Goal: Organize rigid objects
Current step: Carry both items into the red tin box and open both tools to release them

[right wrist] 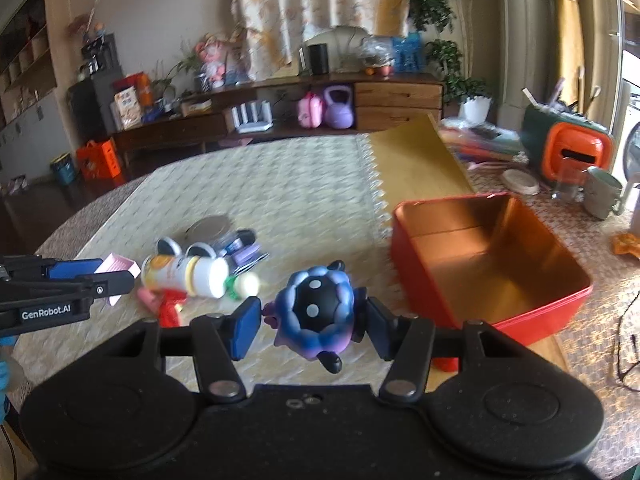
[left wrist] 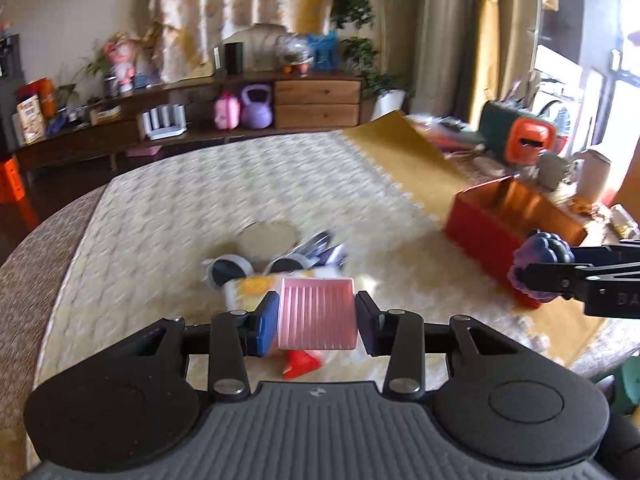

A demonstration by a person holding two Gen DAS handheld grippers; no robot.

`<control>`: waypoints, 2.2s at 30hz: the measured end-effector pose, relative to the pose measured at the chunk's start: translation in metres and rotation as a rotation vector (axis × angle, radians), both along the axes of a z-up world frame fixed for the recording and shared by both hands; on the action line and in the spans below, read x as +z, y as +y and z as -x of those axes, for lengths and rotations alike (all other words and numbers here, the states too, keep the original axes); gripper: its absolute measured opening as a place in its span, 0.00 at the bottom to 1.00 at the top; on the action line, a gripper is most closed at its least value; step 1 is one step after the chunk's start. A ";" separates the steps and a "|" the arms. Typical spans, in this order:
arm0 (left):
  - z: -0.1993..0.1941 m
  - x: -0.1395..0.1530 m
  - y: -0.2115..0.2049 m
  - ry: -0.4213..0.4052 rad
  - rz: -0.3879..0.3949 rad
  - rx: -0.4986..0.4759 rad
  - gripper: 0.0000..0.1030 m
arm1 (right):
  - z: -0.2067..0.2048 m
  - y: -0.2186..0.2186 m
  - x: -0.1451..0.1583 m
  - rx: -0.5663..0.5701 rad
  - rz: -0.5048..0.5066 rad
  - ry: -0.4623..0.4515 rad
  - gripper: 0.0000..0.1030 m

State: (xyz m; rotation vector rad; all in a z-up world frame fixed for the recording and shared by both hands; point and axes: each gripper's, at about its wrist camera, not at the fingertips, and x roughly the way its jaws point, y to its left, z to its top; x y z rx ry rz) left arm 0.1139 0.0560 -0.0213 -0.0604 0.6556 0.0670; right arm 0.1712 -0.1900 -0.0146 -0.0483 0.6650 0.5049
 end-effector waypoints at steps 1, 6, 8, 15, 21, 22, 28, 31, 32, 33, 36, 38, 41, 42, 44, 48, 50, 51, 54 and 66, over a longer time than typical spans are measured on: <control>-0.004 0.003 -0.005 -0.002 0.002 -0.011 0.39 | -0.002 -0.005 0.003 -0.010 -0.005 -0.009 0.54; -0.025 0.017 -0.032 -0.018 0.004 -0.076 0.39 | -0.013 -0.030 0.016 -0.047 -0.021 -0.053 0.54; -0.035 0.021 -0.042 -0.017 0.014 -0.097 0.39 | -0.019 -0.040 0.019 -0.061 -0.022 -0.062 0.54; -0.077 0.029 -0.087 -0.022 -0.007 -0.163 0.39 | -0.047 -0.070 0.020 -0.098 -0.009 -0.083 0.54; -0.119 0.033 -0.125 -0.014 -0.028 -0.226 0.39 | -0.073 -0.092 0.013 -0.119 0.010 -0.083 0.54; -0.126 0.032 -0.132 -0.011 -0.031 -0.235 0.39 | -0.078 -0.095 0.011 -0.122 0.016 -0.081 0.54; -0.174 0.018 -0.166 0.018 -0.024 -0.299 0.39 | -0.108 -0.105 -0.002 -0.111 0.072 -0.064 0.54; -0.200 0.005 -0.181 0.051 -0.021 -0.319 0.39 | -0.123 -0.109 -0.009 -0.107 0.080 -0.036 0.54; -0.207 0.001 -0.185 0.061 -0.021 -0.325 0.39 | -0.129 -0.111 -0.013 -0.104 0.082 -0.025 0.54; -0.215 -0.002 -0.189 0.068 -0.022 -0.332 0.39 | -0.134 -0.111 -0.016 -0.101 0.088 -0.017 0.54; -0.235 -0.011 -0.200 0.081 -0.016 -0.345 0.39 | -0.145 -0.113 -0.027 -0.096 0.112 0.004 0.54; -0.246 -0.018 -0.206 0.101 -0.013 -0.352 0.39 | -0.152 -0.114 -0.034 -0.086 0.117 0.023 0.54; -0.259 -0.029 -0.212 0.138 -0.014 -0.354 0.39 | -0.158 -0.112 -0.043 -0.070 0.145 0.038 0.53; -0.263 -0.033 -0.214 0.152 -0.008 -0.354 0.39 | -0.160 -0.111 -0.047 -0.066 0.157 0.042 0.53; -0.270 -0.040 -0.217 0.175 -0.009 -0.357 0.39 | -0.161 -0.108 -0.051 -0.056 0.169 0.052 0.53; -0.280 -0.053 -0.221 0.215 -0.018 -0.359 0.39 | -0.164 -0.105 -0.057 -0.034 0.186 0.058 0.53; -0.285 -0.058 -0.221 0.231 -0.012 -0.351 0.39 | -0.166 -0.105 -0.059 -0.031 0.189 0.065 0.53; -0.287 -0.060 -0.220 0.244 -0.003 -0.349 0.39 | -0.167 -0.105 -0.060 -0.030 0.191 0.074 0.53; -0.292 -0.066 -0.221 0.266 -0.004 -0.346 0.39 | -0.170 -0.106 -0.065 -0.037 0.200 0.090 0.53; -0.299 -0.079 -0.225 0.336 -0.023 -0.344 0.39 | -0.171 -0.107 -0.067 -0.039 0.200 0.094 0.54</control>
